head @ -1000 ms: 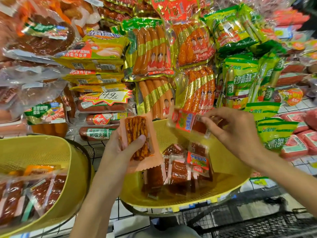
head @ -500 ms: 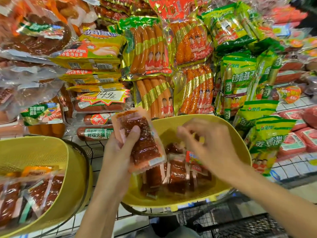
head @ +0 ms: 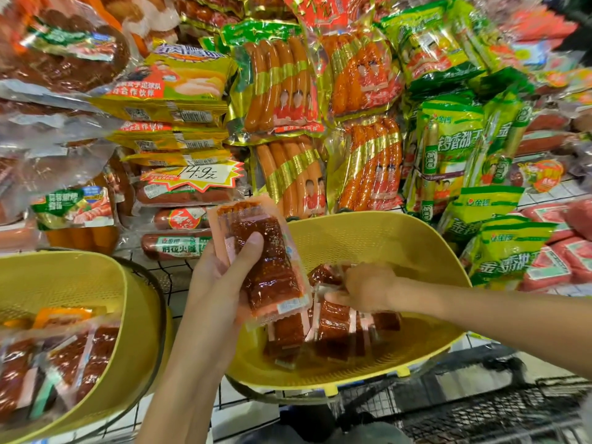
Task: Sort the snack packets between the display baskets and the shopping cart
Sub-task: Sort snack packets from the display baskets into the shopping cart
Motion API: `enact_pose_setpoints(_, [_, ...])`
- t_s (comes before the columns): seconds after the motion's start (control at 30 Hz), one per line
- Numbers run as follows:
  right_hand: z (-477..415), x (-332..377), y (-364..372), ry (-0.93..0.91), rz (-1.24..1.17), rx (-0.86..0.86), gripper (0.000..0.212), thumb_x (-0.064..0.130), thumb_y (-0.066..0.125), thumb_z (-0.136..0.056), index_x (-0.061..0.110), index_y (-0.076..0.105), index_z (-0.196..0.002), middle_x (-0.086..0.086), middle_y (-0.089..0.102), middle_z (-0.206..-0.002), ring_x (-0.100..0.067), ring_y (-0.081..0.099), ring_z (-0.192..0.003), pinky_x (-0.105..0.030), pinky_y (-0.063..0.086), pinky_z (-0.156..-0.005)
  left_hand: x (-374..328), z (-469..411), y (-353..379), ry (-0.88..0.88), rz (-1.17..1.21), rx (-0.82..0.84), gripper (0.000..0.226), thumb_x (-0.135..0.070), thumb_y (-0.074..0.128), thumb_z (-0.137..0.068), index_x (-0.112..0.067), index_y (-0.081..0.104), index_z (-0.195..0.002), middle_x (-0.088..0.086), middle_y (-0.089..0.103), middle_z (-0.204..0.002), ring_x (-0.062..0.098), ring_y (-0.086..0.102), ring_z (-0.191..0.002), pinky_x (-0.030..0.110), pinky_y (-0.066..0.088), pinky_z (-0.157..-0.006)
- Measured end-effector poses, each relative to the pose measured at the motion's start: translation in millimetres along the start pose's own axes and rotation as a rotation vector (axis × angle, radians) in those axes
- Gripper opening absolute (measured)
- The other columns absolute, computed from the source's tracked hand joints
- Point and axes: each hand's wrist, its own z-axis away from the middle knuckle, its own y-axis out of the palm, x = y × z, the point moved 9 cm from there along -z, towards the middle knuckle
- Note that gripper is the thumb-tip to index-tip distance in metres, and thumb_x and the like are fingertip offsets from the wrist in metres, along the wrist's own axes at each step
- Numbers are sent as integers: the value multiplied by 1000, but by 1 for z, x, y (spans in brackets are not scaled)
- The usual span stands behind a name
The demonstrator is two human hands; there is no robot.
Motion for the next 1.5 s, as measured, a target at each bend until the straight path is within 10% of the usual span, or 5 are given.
enact_pose_setpoints(0.17, [10,-11,-31,-12,-142,-149,30,17,48,-98,4,56,-124,0,49,-70,-12,49,-58,-20,44,-49,-5,2,-10,23,1,-24,49,-31,63,-76,-20,58,-123,3,74,-105,18,72,-91,32,59,-61])
enact_pose_setpoints(0.5, [105,-6,-94,-592,-2015,134,19,6,62,-77,-3,72,-90,-18,72,-91,-23,73,-79,-26,58,-59,-17,-2,-4,152,-107,-67,56,-34,68,-77,-23,52,-129,-1,66,-123,20,63,-114,44,56,-87])
enact_pose_setpoints(0.8, [96,45,-94,-541,-1435,-185,58,56,38,-87,27,38,-137,27,62,-102,7,63,-87,-5,50,-73,-24,-3,9,165,-188,-32,52,-33,69,-78,-19,56,-126,2,70,-116,22,67,-107,43,57,-84])
enact_pose_setpoints(1.1, [16,63,7,-604,501,-195,82,16,73,-79,13,26,-147,-14,19,-154,-31,23,-139,-50,16,-116,-32,5,-27,166,-54,-121,57,-20,67,-75,-17,54,-130,2,69,-118,20,68,-104,36,60,-74])
enact_pose_setpoints(1.5, [42,1,-62,-396,-152,-502,23,35,61,-88,14,64,-97,1,62,-105,-17,56,-105,-29,41,-86,-27,8,-16,165,-135,-61,51,-28,71,-74,-20,57,-123,-1,71,-113,19,68,-104,43,58,-82])
